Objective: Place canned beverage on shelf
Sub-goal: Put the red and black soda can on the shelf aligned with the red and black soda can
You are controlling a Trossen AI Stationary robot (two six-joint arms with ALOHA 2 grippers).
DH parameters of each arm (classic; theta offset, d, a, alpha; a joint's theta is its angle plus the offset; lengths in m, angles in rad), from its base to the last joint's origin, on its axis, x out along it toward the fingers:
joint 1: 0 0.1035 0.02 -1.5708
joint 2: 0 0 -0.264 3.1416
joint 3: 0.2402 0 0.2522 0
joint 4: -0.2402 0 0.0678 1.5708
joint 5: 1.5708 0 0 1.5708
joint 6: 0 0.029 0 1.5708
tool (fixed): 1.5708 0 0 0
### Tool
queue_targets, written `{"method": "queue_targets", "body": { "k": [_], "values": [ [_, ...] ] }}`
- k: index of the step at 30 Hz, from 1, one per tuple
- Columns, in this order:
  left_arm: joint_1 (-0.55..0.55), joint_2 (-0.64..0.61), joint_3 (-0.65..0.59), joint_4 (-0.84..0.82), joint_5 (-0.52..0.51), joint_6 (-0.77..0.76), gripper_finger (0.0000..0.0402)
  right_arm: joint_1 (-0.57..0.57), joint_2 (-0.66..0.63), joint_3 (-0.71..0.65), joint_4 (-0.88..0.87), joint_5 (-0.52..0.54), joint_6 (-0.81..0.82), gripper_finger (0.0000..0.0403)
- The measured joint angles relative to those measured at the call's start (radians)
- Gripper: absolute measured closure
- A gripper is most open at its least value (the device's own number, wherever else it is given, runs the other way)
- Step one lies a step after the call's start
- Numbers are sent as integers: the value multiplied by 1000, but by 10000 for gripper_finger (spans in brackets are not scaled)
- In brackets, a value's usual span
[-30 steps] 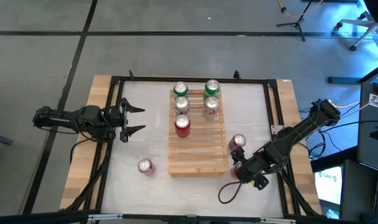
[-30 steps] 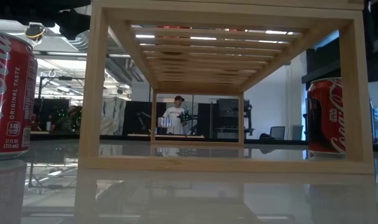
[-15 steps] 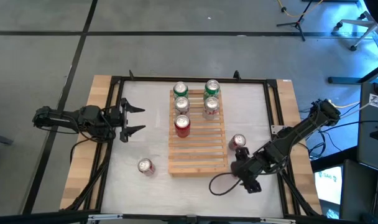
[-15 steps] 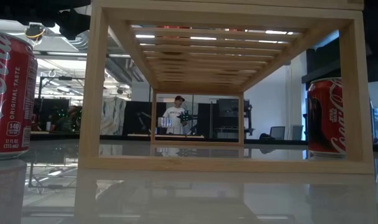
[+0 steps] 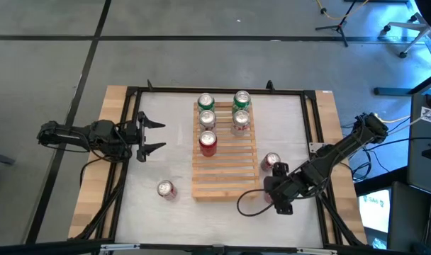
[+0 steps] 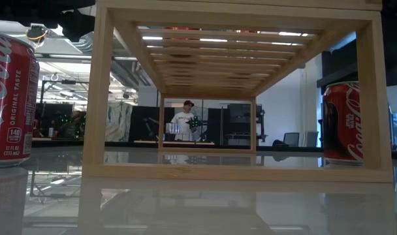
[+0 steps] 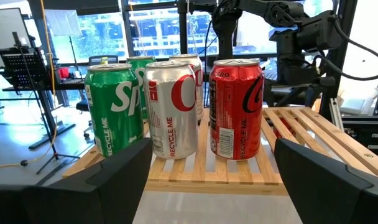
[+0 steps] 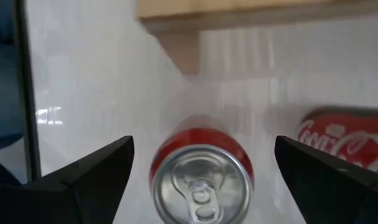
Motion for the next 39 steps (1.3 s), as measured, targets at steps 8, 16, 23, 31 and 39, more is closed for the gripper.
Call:
{"method": "queue_targets", "body": {
  "k": [8, 16, 23, 31, 39],
  "values": [
    [0, 0, 0, 0, 0, 0, 72, 0, 0, 0, -18, 1, 157, 20],
    [0, 0, 0, 0, 0, 0, 72, 0, 0, 0, -11, -59, 274, 20],
    [0, 0, 0, 0, 0, 0, 72, 0, 0, 0, 2, -86, 356, 20],
    [0, 0, 0, 0, 0, 0, 72, 0, 0, 0, -34, -112, 364, 20],
    [0, 0, 0, 0, 0, 0, 72, 0, 0, 0, -81, -112, 382, 20]
  ]
}}
